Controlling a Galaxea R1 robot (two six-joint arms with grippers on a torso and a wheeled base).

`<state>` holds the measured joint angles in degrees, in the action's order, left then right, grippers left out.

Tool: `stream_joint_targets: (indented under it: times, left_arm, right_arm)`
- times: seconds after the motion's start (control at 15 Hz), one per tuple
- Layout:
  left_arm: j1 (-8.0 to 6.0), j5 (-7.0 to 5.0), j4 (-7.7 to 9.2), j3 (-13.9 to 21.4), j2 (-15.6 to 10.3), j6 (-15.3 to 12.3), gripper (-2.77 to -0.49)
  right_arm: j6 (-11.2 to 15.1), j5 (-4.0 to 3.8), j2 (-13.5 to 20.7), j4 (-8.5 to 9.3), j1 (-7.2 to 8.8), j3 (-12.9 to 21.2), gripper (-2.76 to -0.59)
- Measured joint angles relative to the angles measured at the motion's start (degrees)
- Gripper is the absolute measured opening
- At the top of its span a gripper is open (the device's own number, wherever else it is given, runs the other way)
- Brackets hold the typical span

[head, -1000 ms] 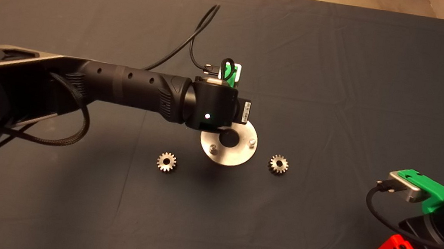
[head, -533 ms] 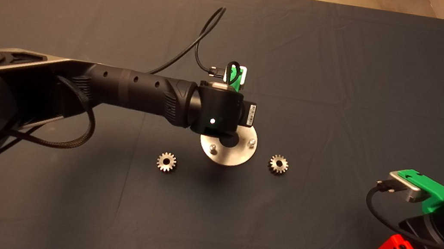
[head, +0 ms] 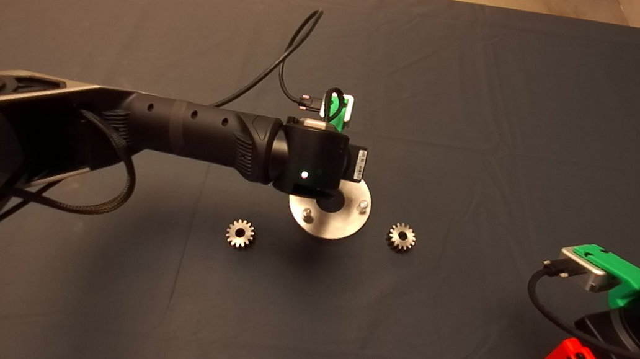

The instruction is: Install three planetary gears onto the carrier pins

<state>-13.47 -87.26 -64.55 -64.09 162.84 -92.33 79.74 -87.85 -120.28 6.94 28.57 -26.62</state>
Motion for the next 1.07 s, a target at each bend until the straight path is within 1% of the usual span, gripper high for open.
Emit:
stream_joint_targets:
  times: [0.33, 0.73, 0.93, 1.07]
  left_arm:
    - [0.05, -0.07, -0.02, 0.00, -0.61, 0.02, -2.38]
    - [0.28, -0.06, -0.48, 0.00, -0.60, 0.05, -2.38]
    - [0.35, -0.04, -1.29, 0.00, -0.60, 0.05, -2.38]
    - [0.90, -0.04, -1.66, 0.00, -0.61, 0.07, -2.38]
  right_arm:
    - [0.00, 0.00, 0.00, 0.00, 0.00, 0.00, -0.63]
    - [0.00, 0.00, 0.00, 0.00, 0.00, 0.00, -0.63]
    - [0.00, 0.00, 0.02, 0.00, 0.00, 0.00, -0.63]
    - [0.00, -0.02, 0.22, 0.00, 0.00, 0.00, -0.63]
